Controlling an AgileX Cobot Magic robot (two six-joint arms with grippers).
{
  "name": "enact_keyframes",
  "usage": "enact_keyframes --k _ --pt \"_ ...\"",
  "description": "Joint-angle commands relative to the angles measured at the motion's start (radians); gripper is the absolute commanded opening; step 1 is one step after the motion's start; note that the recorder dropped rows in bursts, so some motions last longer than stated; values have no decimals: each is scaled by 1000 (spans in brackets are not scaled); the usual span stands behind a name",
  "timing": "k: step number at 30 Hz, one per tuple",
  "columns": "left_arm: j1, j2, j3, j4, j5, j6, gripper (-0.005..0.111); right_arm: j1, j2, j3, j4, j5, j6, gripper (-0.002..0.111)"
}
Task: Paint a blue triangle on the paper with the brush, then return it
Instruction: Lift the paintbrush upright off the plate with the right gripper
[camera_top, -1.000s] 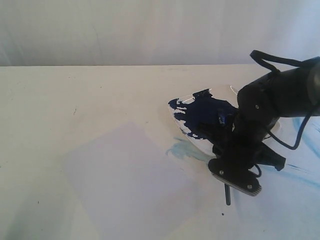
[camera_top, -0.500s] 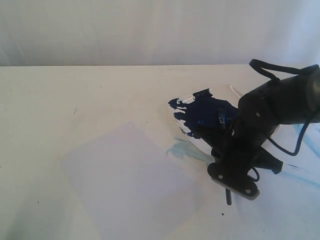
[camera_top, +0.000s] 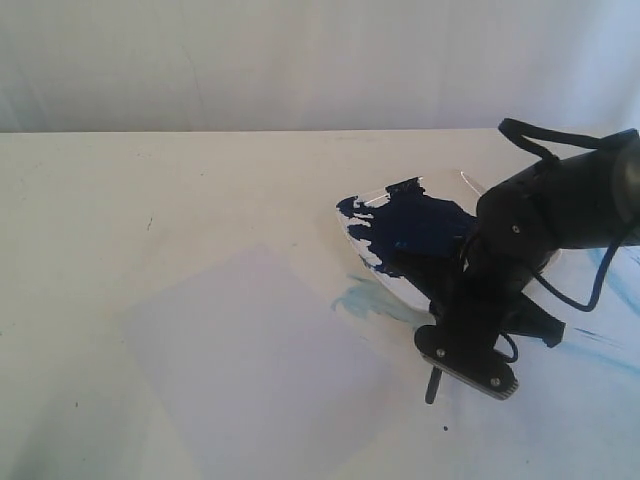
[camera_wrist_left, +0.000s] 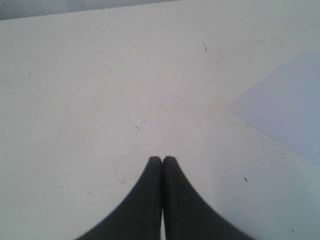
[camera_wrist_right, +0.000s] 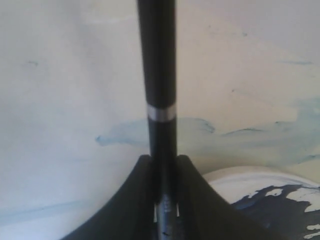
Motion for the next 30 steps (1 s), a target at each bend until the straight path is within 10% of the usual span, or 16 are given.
enact_keyframes --k 1,20,30 --pt "2 -5 3 -7 -2 0 0 2 2 6 -18 -16 -17 5" --pt "2 -5 3 -7 -2 0 0 2 -66 6 -6 -122 5 1" --pt "2 -5 3 -7 -2 0 0 2 -138 -4 347 -248 29 0"
